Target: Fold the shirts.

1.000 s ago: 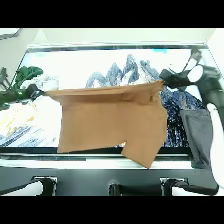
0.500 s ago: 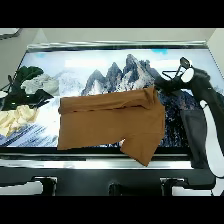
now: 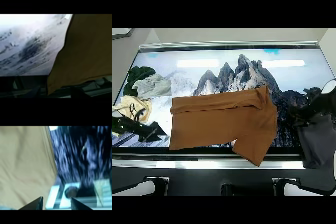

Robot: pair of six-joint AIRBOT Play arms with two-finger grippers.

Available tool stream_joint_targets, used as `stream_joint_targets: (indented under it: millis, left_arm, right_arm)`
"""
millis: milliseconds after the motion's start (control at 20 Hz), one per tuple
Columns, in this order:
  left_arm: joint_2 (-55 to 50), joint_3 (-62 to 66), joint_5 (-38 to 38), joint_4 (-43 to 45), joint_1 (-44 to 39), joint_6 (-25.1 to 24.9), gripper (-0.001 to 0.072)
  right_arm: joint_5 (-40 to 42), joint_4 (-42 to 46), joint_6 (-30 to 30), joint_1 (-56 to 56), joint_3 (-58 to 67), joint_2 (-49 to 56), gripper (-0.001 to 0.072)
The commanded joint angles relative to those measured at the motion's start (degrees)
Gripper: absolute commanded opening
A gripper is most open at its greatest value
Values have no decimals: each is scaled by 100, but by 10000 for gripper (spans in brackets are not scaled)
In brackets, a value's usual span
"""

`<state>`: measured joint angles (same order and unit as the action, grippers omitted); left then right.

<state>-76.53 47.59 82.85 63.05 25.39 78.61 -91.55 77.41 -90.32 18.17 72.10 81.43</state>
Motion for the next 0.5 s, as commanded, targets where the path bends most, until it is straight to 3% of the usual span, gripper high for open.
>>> stream_joint_targets:
  millis: [0, 250, 350, 450]
  left_arm:
    - [299, -1003, -249, 103, 17, -140, 431]
    - [295, -1147, -697, -109, -57, -234, 423]
    - [295, -1150, -957, -249, -122, -234, 317]
    - [289, -1152, -1082, -446, -208, -223, 315]
  right_arm:
    - [164, -48, 232, 162, -772, -313, 444]
    - [286, -50, 339, 162, -837, -330, 444]
    - [304, -50, 341, 162, -837, -330, 444]
    - [308, -50, 341, 162, -839, -330, 444]
